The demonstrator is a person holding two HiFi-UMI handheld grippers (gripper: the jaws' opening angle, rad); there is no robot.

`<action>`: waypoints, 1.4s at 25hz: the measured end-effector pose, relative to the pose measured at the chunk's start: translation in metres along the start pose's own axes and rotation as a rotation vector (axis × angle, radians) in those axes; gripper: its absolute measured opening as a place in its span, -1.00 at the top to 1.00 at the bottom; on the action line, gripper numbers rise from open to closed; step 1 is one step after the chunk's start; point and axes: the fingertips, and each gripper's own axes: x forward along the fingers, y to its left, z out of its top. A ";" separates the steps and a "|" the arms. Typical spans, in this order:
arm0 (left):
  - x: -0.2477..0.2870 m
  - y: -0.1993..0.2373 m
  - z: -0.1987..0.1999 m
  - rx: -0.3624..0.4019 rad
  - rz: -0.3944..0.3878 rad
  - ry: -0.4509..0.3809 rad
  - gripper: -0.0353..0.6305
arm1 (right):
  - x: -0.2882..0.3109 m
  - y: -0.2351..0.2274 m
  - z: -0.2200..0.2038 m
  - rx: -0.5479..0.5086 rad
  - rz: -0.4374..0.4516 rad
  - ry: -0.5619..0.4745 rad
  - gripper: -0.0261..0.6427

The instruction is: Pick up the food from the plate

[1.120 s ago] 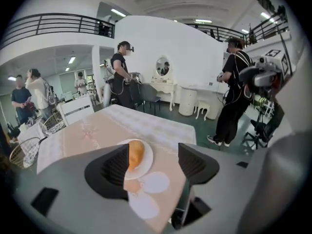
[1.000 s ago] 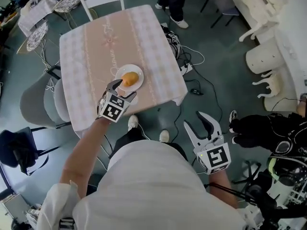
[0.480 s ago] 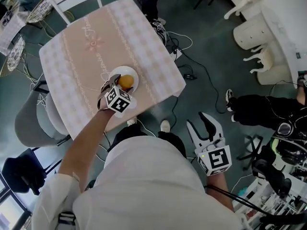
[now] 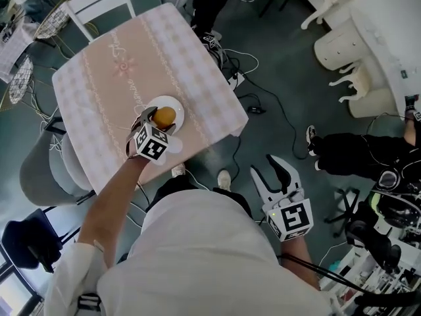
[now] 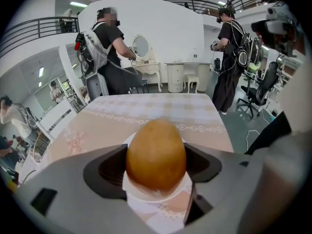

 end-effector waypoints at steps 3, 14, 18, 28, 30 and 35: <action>-0.017 -0.001 0.007 -0.034 0.019 -0.022 -0.20 | -0.002 -0.002 0.001 -0.023 0.032 -0.018 0.35; -0.086 -0.032 0.042 -0.208 0.043 -0.120 -0.20 | -0.021 -0.013 -0.009 -0.068 0.164 -0.060 0.35; -0.118 -0.045 0.054 -0.272 0.067 -0.165 -0.20 | -0.027 -0.018 -0.010 -0.097 0.210 -0.079 0.35; -0.212 -0.095 0.104 -0.312 0.152 -0.304 -0.20 | -0.029 -0.019 -0.017 -0.169 0.356 -0.108 0.36; -0.225 -0.106 0.110 -0.322 0.160 -0.324 -0.20 | -0.027 -0.018 -0.015 -0.190 0.385 -0.112 0.38; -0.248 -0.132 0.122 -0.362 0.174 -0.370 -0.19 | -0.024 -0.015 -0.015 -0.234 0.442 -0.107 0.45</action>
